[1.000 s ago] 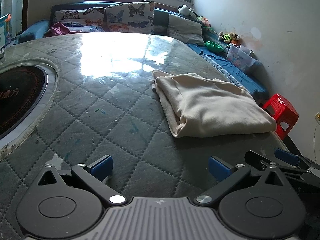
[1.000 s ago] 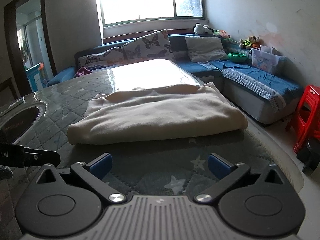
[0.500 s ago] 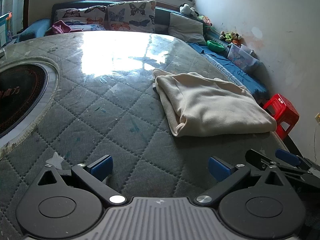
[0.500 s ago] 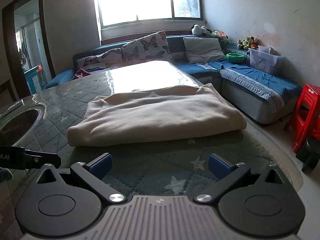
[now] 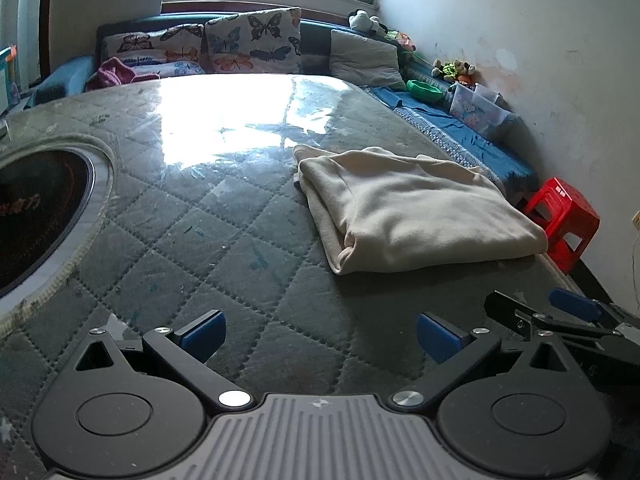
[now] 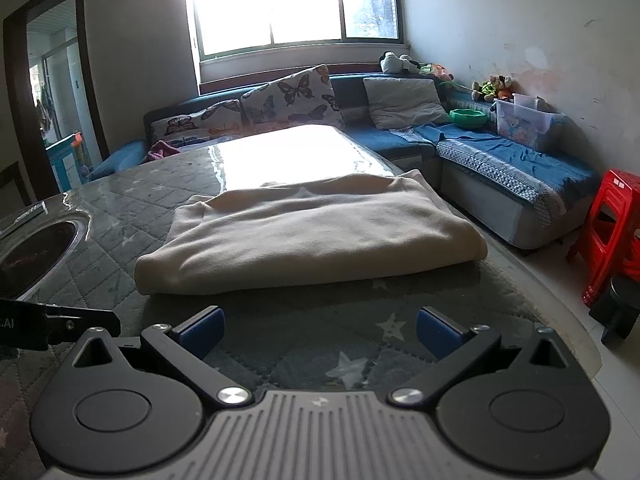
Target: Fold clothes
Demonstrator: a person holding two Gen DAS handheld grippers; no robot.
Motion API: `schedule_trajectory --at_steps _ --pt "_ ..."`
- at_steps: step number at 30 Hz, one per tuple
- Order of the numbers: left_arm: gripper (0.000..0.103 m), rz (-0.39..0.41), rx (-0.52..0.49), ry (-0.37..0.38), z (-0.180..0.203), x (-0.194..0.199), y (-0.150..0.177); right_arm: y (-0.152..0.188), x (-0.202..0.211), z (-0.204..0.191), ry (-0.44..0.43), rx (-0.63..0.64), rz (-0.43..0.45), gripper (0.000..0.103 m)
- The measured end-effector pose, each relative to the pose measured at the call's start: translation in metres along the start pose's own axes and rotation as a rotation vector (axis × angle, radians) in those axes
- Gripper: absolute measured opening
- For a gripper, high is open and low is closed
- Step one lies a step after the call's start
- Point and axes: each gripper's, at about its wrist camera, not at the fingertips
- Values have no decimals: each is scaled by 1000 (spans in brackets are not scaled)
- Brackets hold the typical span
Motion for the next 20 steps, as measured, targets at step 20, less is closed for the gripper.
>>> schedule_trajectory --at_steps 20 --pt "103 3 -68 -20 13 1 2 2 1 0 3 -1 3 103"
Point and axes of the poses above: each gripper's, at about its wrist camera, not at the fingertips, and x roughly against the way its jaws point, z to its right, y to its underside, and after that the axes turned 4 degrees about -x, right-handed
